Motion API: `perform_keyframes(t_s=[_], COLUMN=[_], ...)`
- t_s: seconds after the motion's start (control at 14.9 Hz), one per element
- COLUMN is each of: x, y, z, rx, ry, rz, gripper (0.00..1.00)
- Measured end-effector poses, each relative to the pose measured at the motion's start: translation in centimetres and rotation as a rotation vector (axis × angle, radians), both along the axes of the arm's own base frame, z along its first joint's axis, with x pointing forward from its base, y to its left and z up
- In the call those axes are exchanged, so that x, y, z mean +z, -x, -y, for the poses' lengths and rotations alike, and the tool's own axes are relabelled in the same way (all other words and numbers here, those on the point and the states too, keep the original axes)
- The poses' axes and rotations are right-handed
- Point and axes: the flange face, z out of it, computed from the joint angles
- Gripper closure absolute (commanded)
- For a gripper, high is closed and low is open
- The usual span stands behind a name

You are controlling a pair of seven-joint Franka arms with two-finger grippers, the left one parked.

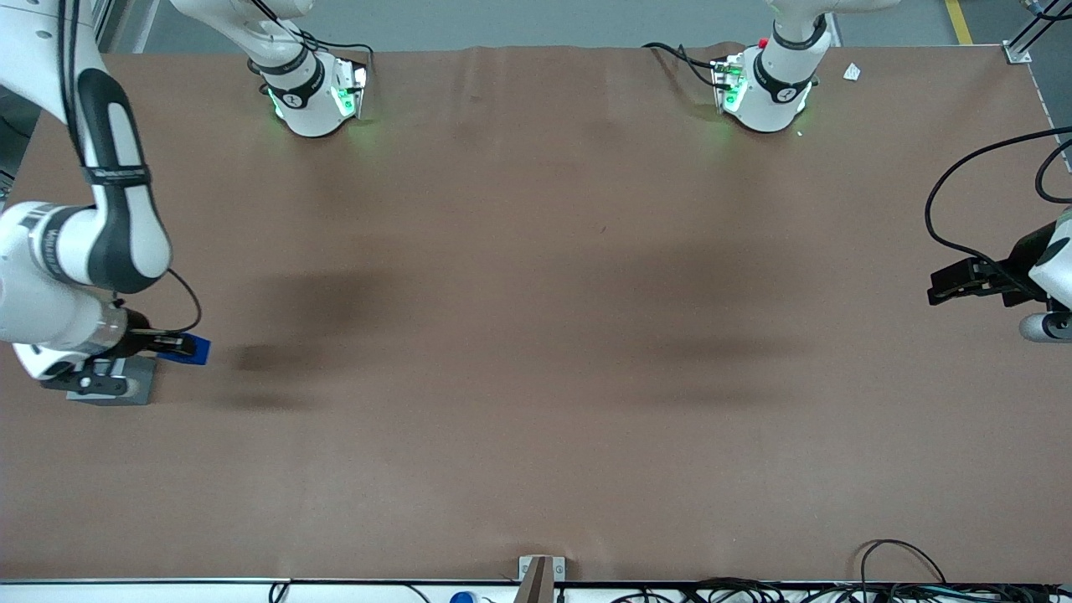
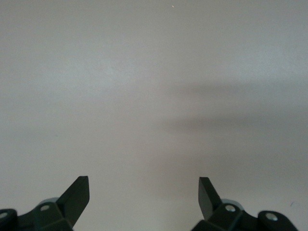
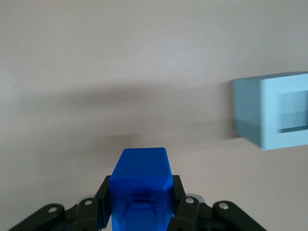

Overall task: Insert blue part into gray base with right arm
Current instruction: 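Carry the blue block over the gray base's opening, then lower the blue block into the gray base's opening, pressing down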

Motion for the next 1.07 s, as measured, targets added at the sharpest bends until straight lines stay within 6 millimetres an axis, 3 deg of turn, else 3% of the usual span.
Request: perform_keyframes(t_s=[0.27,0.4,0.8,1.07], x=[3.1,3.7,0.9,-1.1], y=[-0.4,-0.5,-1.2,-1.6], z=[5.8,8.3,13.9,15.6], rx=[-0.029,-0.06,-0.024,0.015], ry=[0.008,0.004,0.011,0.006], rz=[0.064,0.081,0.062,0.047], gripper=[0.79,0.79,0.8,0.8])
